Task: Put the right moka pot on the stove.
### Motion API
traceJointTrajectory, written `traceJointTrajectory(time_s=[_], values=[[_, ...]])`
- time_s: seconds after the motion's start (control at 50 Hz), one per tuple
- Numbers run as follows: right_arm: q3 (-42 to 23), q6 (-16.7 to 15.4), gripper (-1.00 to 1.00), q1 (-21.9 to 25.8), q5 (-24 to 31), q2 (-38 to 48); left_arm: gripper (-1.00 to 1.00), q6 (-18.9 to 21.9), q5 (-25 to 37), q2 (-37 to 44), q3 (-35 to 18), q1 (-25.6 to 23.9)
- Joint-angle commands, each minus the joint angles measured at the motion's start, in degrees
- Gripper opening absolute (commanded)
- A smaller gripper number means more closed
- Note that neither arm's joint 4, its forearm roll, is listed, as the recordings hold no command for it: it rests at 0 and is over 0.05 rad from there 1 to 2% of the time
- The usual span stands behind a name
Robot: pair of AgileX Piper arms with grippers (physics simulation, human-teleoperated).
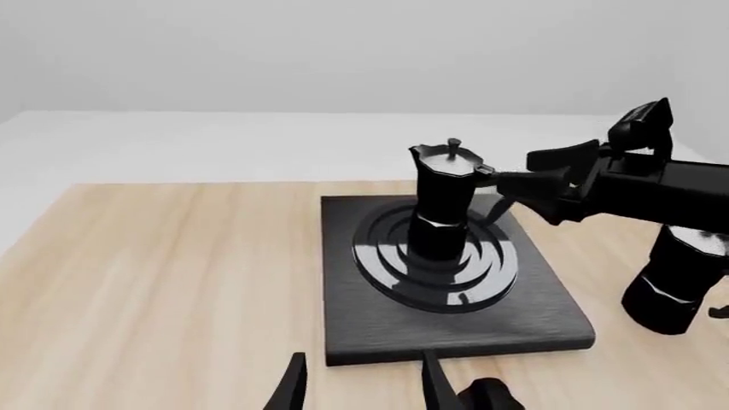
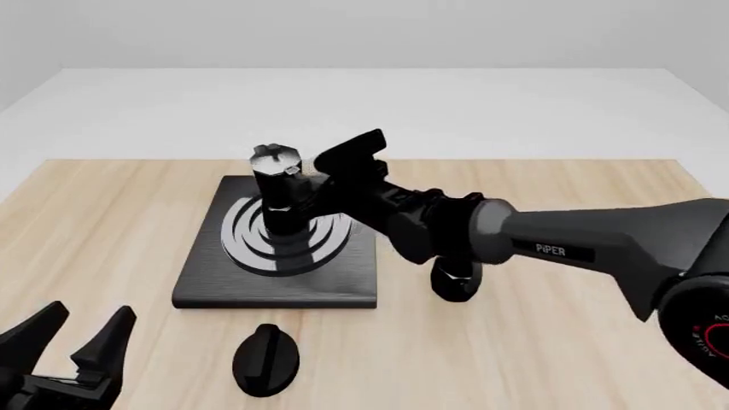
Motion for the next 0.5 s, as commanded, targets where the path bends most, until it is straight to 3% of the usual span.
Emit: traceJointTrajectory(time_s=[0.02,0.3,0.34,0.5], values=[[4.2,0.5,1.00,-0.3,1.3,-6.2,1.00,-0.2,0.0,0.0,0.0,-0.2],[8.5,1.2,1.00,1.3,3.8,-14.1,1.00,-0.2,0.7,-0.8,0.0,-0.3],[8.9,3.1,1.00,1.7,4.2,-14.9,1.00,-0.1,0.7,-0.8,0.0,-0.4],[12.3,2.6,1.00,2.8,4.6,-18.7,1.00,-0.2,1.9,-2.1,0.0,-0.5]])
